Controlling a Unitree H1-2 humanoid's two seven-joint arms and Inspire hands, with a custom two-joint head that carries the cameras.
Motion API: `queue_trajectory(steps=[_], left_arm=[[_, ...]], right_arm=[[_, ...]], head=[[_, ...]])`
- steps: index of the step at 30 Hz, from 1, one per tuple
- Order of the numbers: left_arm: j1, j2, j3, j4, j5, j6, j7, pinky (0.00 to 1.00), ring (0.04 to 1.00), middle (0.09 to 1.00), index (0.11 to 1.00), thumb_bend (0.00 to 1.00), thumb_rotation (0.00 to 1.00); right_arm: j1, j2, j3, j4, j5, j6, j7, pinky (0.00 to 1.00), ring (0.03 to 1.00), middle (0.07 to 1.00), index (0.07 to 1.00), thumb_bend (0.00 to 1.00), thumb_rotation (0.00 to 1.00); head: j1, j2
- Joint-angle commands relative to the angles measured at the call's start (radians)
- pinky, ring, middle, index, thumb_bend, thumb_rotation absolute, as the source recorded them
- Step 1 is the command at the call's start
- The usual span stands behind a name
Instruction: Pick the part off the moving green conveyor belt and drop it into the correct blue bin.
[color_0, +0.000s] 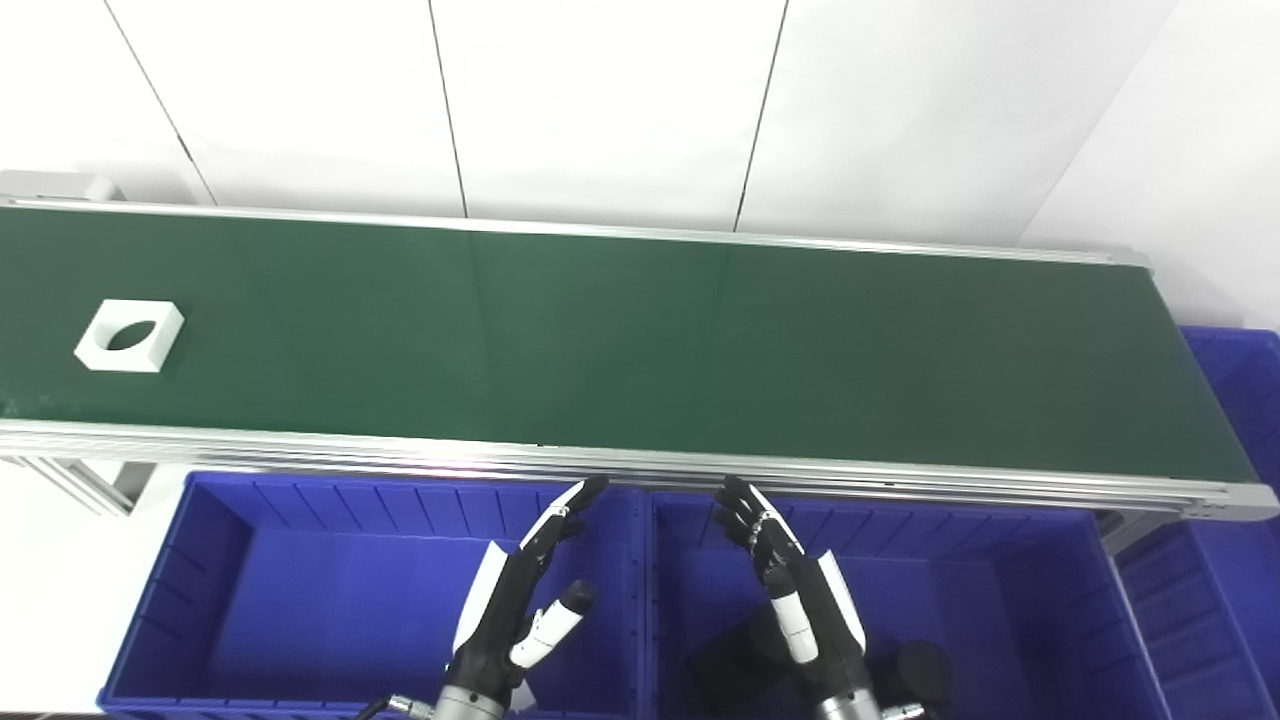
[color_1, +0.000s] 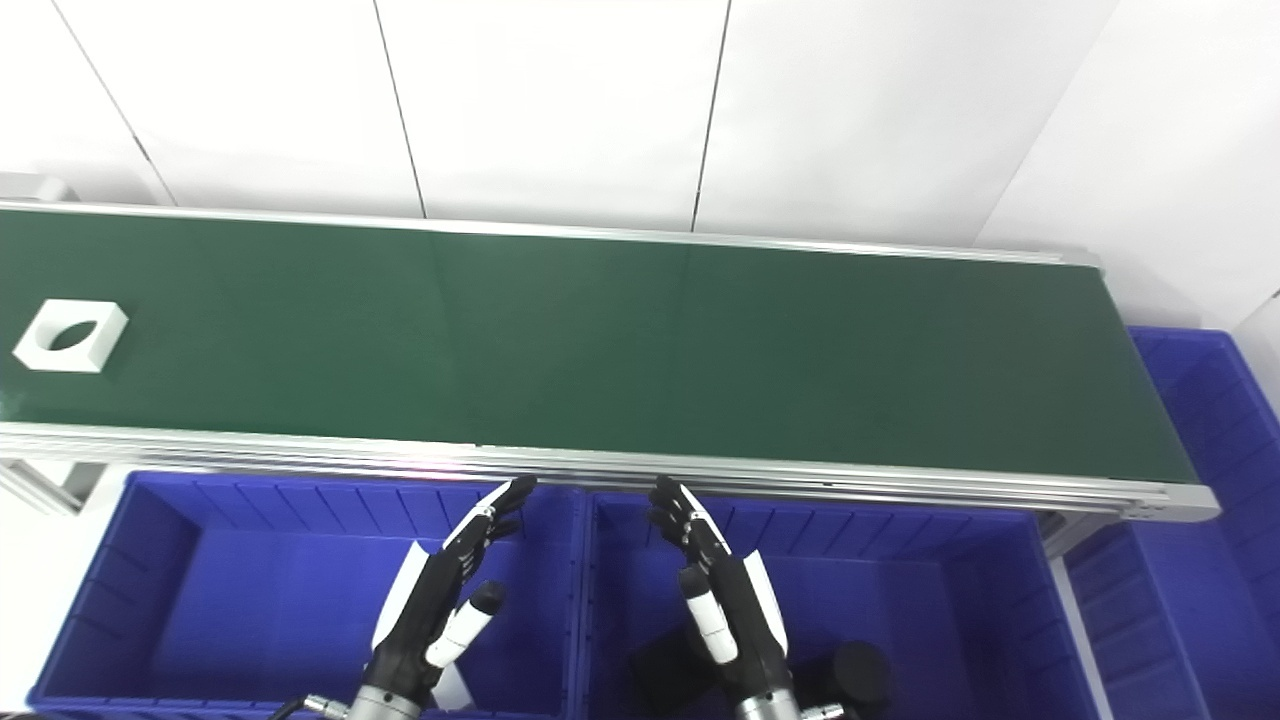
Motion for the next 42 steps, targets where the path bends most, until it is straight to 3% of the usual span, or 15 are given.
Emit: queue_trajectory(steps=[1,42], left_arm=[[-0.017,0.005,-0.005,-0.012,0.004,-0.039,0.013,0.86,0.913,0.912,0.878,0.76,1.00],[-0.027,0.015,-0.020,-0.006,0.009,-0.039,0.024,0.87,0.917,0.915,0.879,0.70,1.00]], right_arm=[[-0.006,0.013,-0.008,-0.019,0.006,-0.041,0.009,0.90,0.883,0.903,0.927,0.74,1.00],[-0.016,0.014,-0.017,0.002,0.006,-0.041,0.027,0.90,0.880,0.905,0.924,0.75,1.00]], head=[[0.001,0.000],[0.010,-0.008]])
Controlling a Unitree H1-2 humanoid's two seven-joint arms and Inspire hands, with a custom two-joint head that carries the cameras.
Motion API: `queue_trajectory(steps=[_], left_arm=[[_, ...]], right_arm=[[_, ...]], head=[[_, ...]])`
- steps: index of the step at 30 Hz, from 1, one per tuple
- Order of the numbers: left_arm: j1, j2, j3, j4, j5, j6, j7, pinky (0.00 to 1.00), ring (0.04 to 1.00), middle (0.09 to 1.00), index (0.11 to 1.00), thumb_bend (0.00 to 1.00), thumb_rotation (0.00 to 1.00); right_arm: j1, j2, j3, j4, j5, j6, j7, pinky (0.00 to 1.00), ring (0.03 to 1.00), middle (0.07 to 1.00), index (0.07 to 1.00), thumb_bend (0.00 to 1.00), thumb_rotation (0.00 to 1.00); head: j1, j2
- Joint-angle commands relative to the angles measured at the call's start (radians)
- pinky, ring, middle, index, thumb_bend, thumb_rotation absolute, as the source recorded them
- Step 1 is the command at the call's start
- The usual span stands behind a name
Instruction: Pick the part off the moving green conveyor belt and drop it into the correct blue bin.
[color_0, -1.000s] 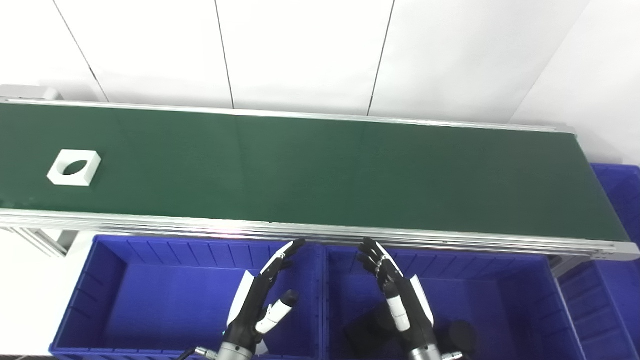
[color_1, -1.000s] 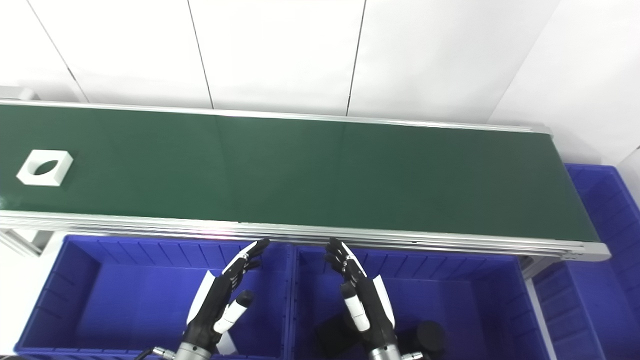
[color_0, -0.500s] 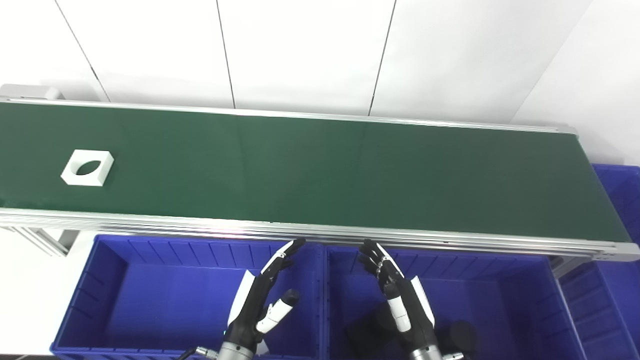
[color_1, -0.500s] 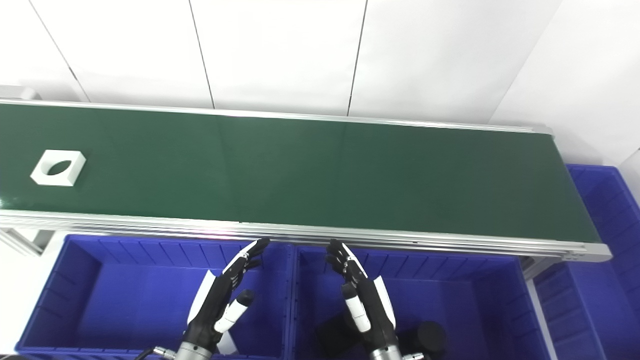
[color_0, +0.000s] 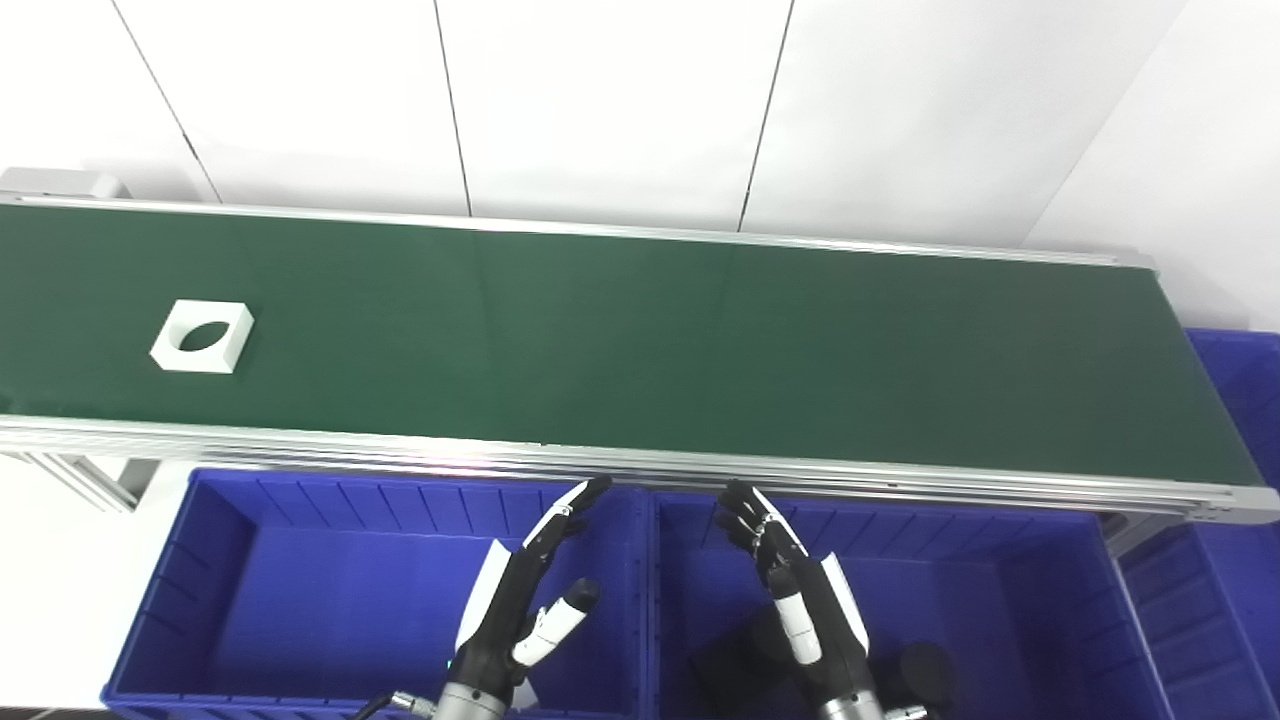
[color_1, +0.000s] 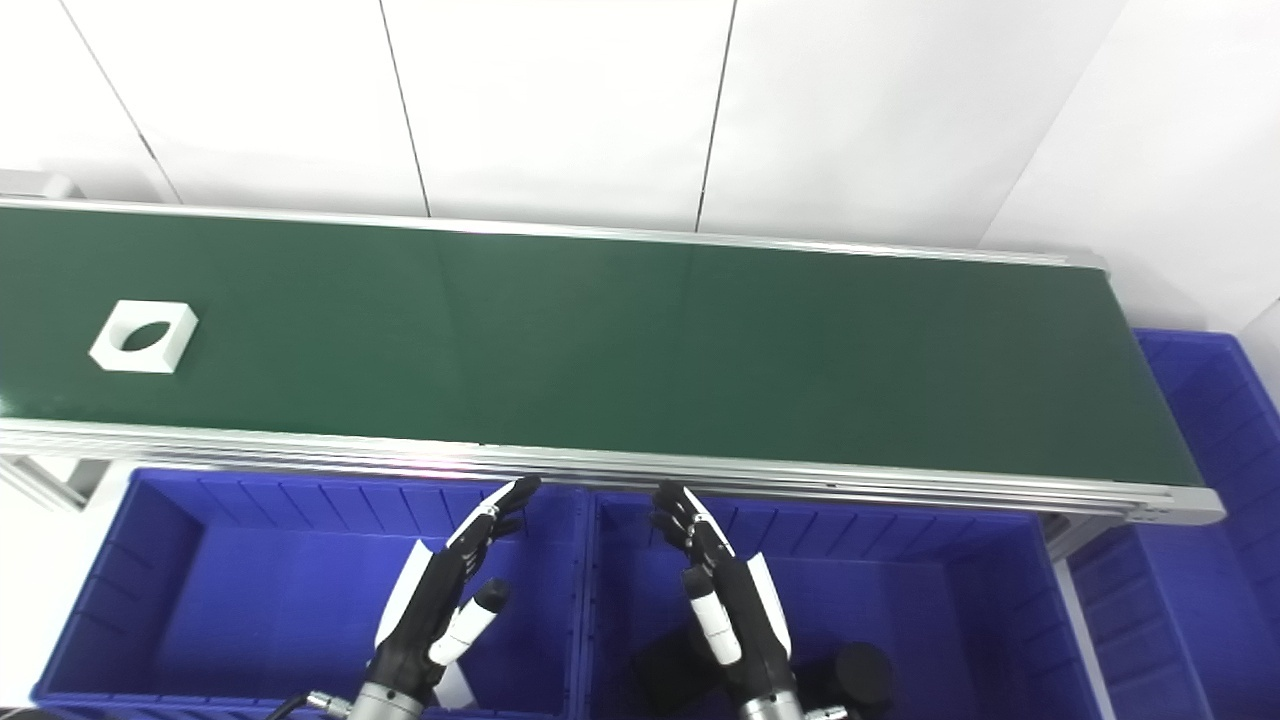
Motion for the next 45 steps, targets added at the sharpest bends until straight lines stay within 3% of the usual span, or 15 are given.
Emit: queue_trajectory(steps=[1,45], left_arm=[[-0.017,0.006,-0.006,-0.015,0.015,-0.039,0.010,0.87,0.917,0.915,0.878,0.70,1.00],[-0.026,0.016,-0.031,-0.005,0.014,-0.039,0.026,0.86,0.910,0.912,0.886,0.71,1.00]], right_arm=[[-0.014,0.008,-0.001,-0.015,0.005,-0.041,0.015,0.90,0.881,0.905,0.924,0.75,1.00],[-0.011,-0.001,-0.002,-0.016,-0.012,-0.041,0.001,0.90,0.885,0.906,0.924,0.75,1.00]], head=[[0.001,-0.001],[0.017,-0.012]])
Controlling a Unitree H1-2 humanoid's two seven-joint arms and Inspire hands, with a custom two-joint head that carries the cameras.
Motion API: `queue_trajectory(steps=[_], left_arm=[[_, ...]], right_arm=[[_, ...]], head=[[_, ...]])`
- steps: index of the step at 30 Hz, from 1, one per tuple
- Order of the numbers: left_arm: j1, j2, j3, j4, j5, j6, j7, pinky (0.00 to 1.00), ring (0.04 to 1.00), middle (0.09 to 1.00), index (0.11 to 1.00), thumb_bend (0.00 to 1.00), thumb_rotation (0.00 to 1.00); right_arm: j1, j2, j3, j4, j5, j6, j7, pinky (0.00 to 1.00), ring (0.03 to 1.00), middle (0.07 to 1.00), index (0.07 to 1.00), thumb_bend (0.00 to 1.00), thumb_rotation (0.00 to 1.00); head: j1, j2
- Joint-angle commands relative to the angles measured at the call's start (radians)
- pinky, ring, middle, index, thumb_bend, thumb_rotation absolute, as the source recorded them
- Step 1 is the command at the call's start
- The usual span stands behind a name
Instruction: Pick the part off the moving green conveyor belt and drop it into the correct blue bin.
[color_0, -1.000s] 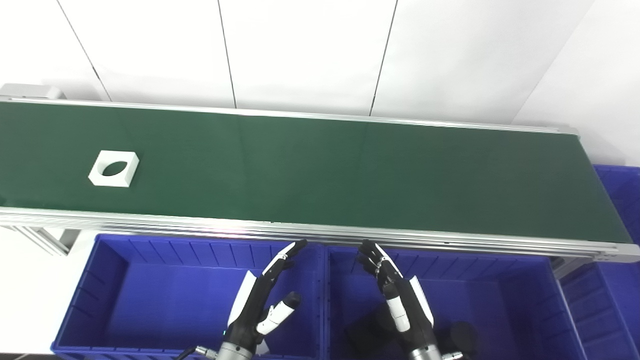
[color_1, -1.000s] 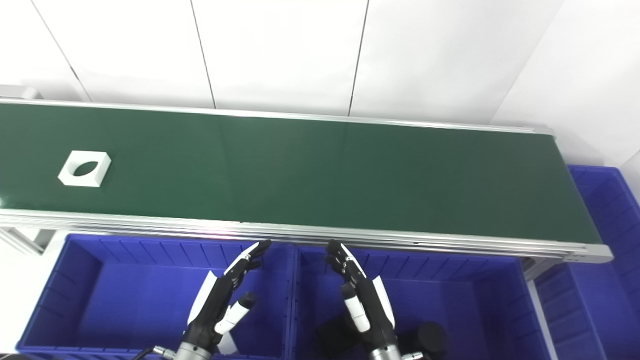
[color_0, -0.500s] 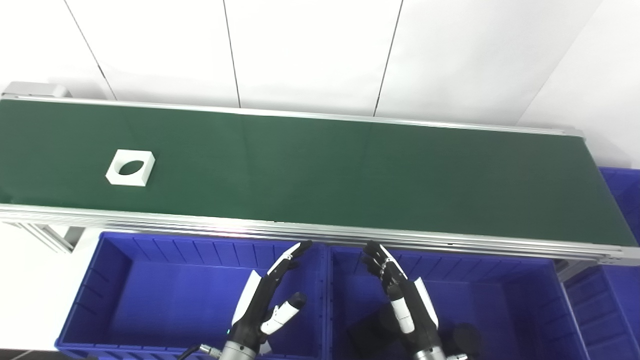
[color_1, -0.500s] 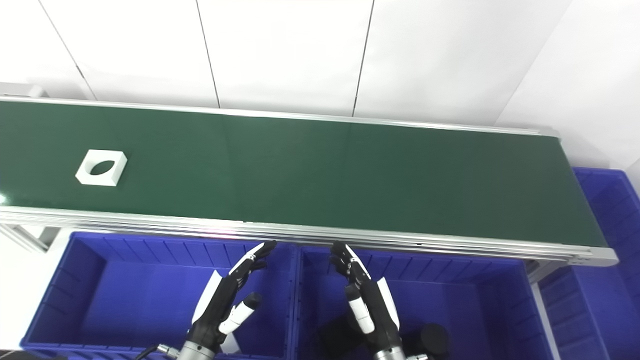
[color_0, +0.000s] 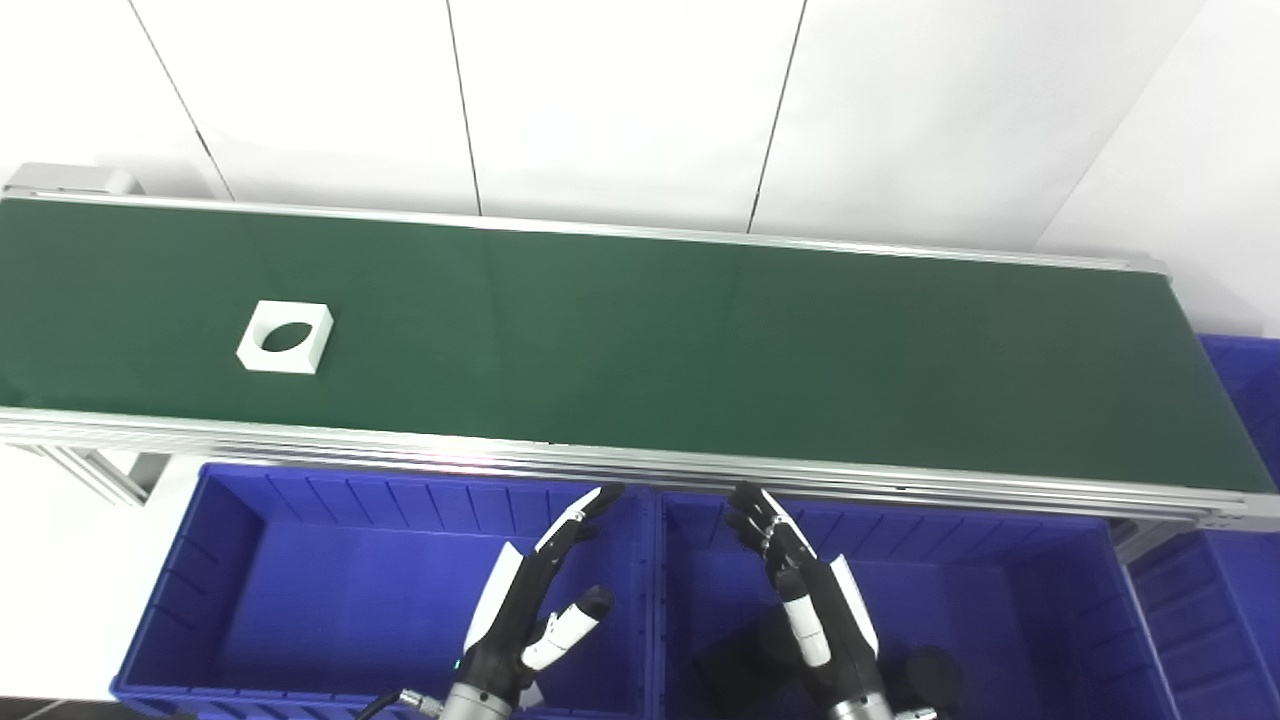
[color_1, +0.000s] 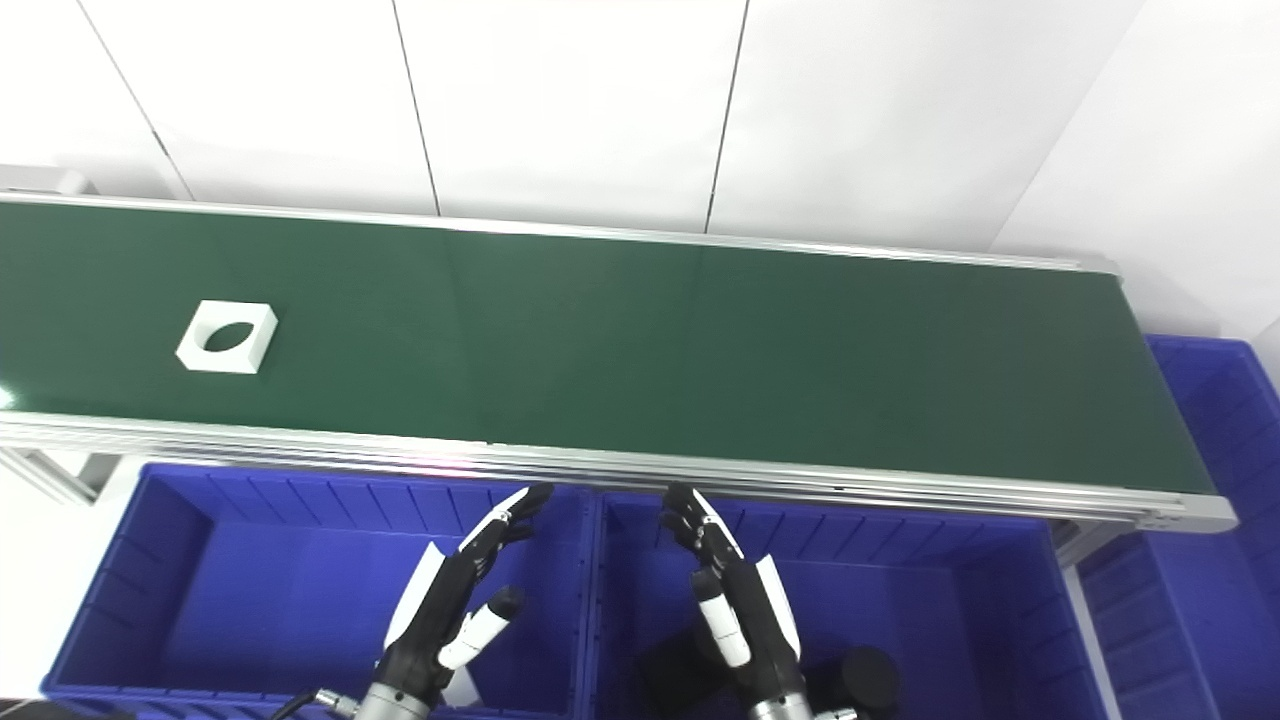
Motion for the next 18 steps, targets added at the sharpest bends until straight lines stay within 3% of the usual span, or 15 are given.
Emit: queue_trajectory(steps=[1,6,11,18], left_arm=[[-0.018,0.000,-0.003,-0.016,-0.003,-0.039,0.008,0.86,0.910,0.912,0.887,0.71,1.00],[-0.024,0.003,-0.006,-0.019,-0.003,-0.039,0.005,0.86,0.908,0.910,0.886,0.71,1.00],[-0.034,0.017,-0.014,-0.038,0.000,-0.039,-0.012,0.85,0.896,0.899,0.877,0.82,1.00],[-0.062,0.056,-0.018,-0.116,0.067,-0.039,-0.001,0.86,0.861,0.870,0.861,0.82,0.97]], right_arm=[[-0.008,0.008,0.000,-0.016,0.002,-0.041,0.000,0.90,0.885,0.906,0.923,0.76,1.00],[-0.015,0.010,-0.002,-0.002,0.007,-0.041,0.004,0.90,0.887,0.910,0.926,0.76,0.99],[-0.026,0.013,-0.009,0.019,0.017,-0.041,0.016,0.91,0.894,0.914,0.924,0.75,0.98],[-0.039,0.026,-0.037,0.063,0.037,-0.041,0.043,0.92,0.895,0.909,0.929,0.76,0.98]], head=[[0.002,-0.001],[0.038,-0.006],[0.085,-0.018],[0.134,-0.069]])
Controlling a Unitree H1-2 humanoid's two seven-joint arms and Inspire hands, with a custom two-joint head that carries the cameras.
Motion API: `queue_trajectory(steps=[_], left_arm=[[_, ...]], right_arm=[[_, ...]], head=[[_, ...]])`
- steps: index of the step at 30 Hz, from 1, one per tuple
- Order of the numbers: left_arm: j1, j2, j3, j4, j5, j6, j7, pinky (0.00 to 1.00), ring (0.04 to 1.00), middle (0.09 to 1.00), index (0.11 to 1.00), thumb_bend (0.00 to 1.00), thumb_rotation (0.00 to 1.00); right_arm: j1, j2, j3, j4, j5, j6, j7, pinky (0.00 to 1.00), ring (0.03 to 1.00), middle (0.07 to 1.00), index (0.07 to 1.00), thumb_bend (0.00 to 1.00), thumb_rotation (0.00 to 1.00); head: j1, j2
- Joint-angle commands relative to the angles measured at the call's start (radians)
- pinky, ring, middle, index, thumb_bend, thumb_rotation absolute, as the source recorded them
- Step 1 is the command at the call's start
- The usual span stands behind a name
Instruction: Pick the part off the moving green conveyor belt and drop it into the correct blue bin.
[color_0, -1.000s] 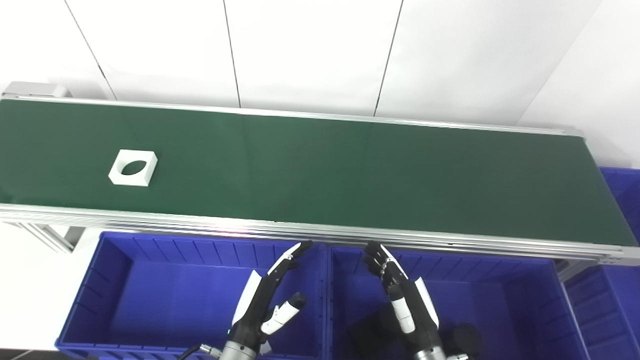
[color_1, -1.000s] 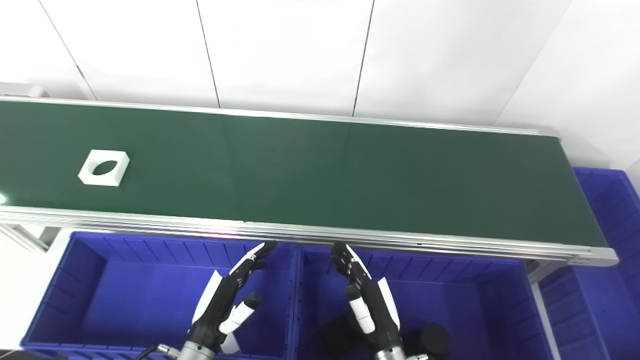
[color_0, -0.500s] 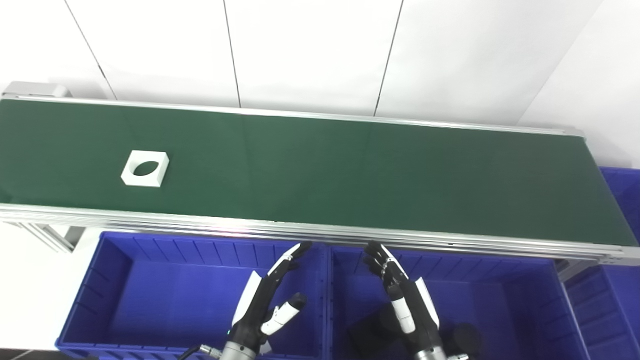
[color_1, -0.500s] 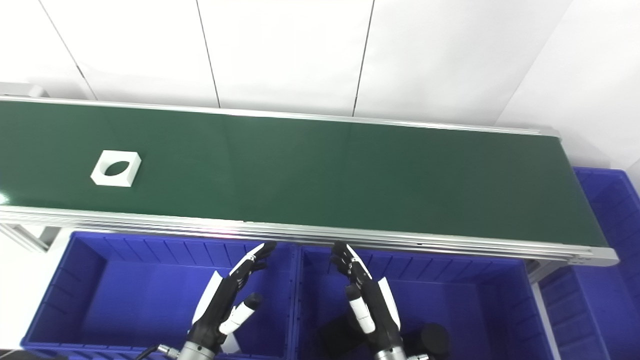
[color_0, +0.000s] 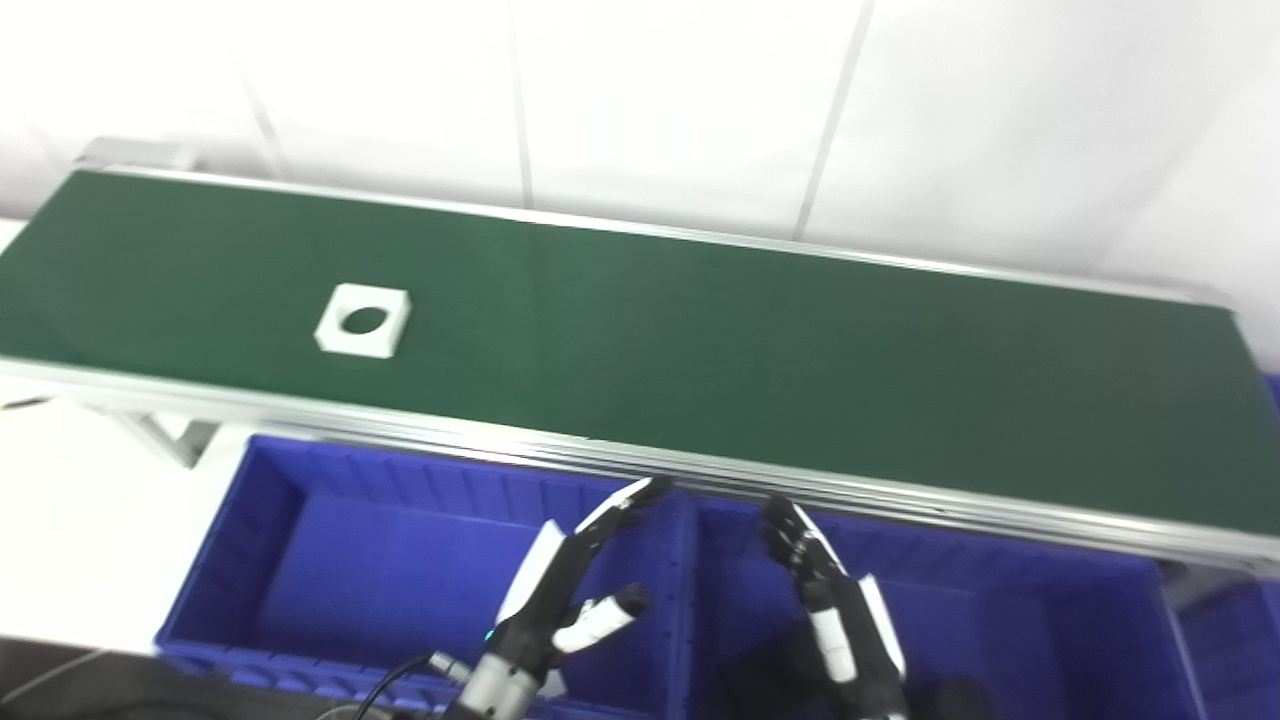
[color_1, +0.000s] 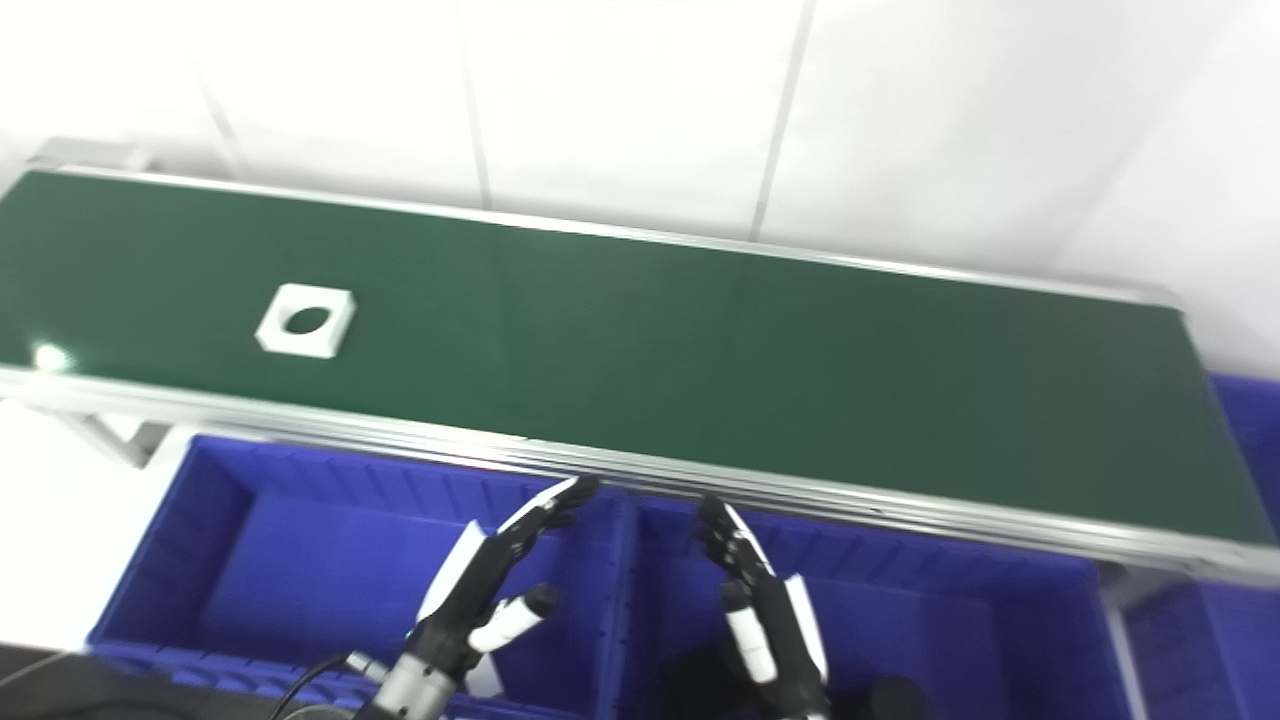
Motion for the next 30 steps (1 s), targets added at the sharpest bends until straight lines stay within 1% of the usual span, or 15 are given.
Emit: queue_trajectory(steps=[1,3,6,9,12,14,15,16,17,20,22,23,24,26,30], left_arm=[[-0.042,0.018,-0.007,-0.056,0.030,-0.038,0.016,0.84,0.845,0.858,0.848,0.83,0.93],[-0.063,0.029,-0.002,-0.077,0.044,-0.038,0.023,0.83,0.836,0.847,0.836,0.85,0.90],[-0.094,0.042,0.014,-0.107,0.060,-0.038,0.038,0.84,0.831,0.836,0.830,0.86,0.84],[-0.129,0.053,0.034,-0.133,0.092,-0.038,0.059,0.86,0.828,0.841,0.834,0.85,0.82],[-0.162,0.065,0.050,-0.149,0.115,-0.038,0.065,0.86,0.838,0.851,0.840,0.85,0.79],[-0.193,0.076,0.082,-0.161,0.171,-0.038,0.062,0.85,0.850,0.864,0.851,0.82,0.72],[-0.208,0.080,0.106,-0.167,0.200,-0.037,0.051,0.85,0.852,0.866,0.852,0.82,0.71],[-0.217,0.081,0.124,-0.171,0.220,-0.037,0.042,0.85,0.859,0.875,0.852,0.83,0.65],[-0.233,0.084,0.149,-0.171,0.241,-0.036,0.028,0.86,0.862,0.879,0.852,0.83,0.62],[-0.288,0.099,0.213,-0.163,0.303,-0.032,0.000,0.83,0.848,0.861,0.829,0.90,0.48],[-0.320,0.111,0.244,-0.162,0.328,-0.022,-0.026,0.82,0.841,0.855,0.821,0.94,0.44],[-0.331,0.114,0.256,-0.163,0.334,-0.017,-0.042,0.81,0.839,0.852,0.817,0.95,0.42],[-0.350,0.125,0.270,-0.164,0.338,-0.001,-0.072,0.81,0.841,0.853,0.817,0.96,0.40],[-0.386,0.147,0.292,-0.160,0.360,0.022,-0.121,0.81,0.837,0.846,0.816,0.99,0.31],[-0.442,0.177,0.316,-0.114,0.401,0.031,-0.175,0.81,0.826,0.833,0.816,1.00,0.27]], right_arm=[[-0.016,0.017,-0.017,-0.002,0.021,-0.041,0.019,0.91,0.893,0.908,0.931,0.76,0.97],[-0.022,0.022,-0.030,0.018,0.025,-0.041,0.029,0.90,0.893,0.908,0.931,0.76,0.96],[-0.029,0.025,-0.047,0.040,0.033,-0.041,0.055,0.91,0.902,0.915,0.937,0.74,0.97],[-0.034,0.032,-0.069,0.057,0.043,-0.041,0.079,0.92,0.909,0.920,0.934,0.75,0.96],[-0.039,0.040,-0.096,0.072,0.052,-0.041,0.110,0.93,0.911,0.924,0.935,0.73,0.95],[-0.043,0.046,-0.114,0.080,0.059,-0.041,0.132,0.93,0.909,0.927,0.937,0.72,0.95],[-0.044,0.047,-0.119,0.082,0.057,-0.041,0.137,0.93,0.908,0.928,0.937,0.72,0.95],[-0.045,0.049,-0.125,0.084,0.055,-0.041,0.142,0.93,0.909,0.928,0.939,0.73,0.96],[-0.047,0.049,-0.129,0.088,0.052,-0.041,0.145,0.93,0.909,0.929,0.939,0.73,0.96],[-0.051,0.051,-0.140,0.098,0.046,-0.041,0.150,0.94,0.909,0.931,0.944,0.74,0.97],[-0.051,0.054,-0.145,0.100,0.045,-0.041,0.153,0.93,0.908,0.930,0.943,0.74,0.97],[-0.051,0.055,-0.147,0.099,0.045,-0.041,0.155,0.92,0.907,0.931,0.943,0.73,0.97],[-0.050,0.057,-0.148,0.097,0.043,-0.041,0.156,0.92,0.907,0.930,0.943,0.74,0.97],[-0.047,0.059,-0.148,0.092,0.038,-0.041,0.154,0.92,0.903,0.928,0.943,0.74,0.98],[-0.040,0.063,-0.145,0.075,0.036,-0.041,0.156,0.92,0.906,0.927,0.945,0.74,0.98]], head=[[0.007,-0.017],[0.021,-0.047],[0.037,-0.070],[0.059,-0.091],[0.069,-0.097],[0.079,-0.105],[0.084,-0.110],[0.085,-0.111],[0.090,-0.116],[0.092,-0.118],[0.090,-0.111],[0.090,-0.111],[0.086,-0.105],[0.083,-0.099],[0.068,-0.074]])
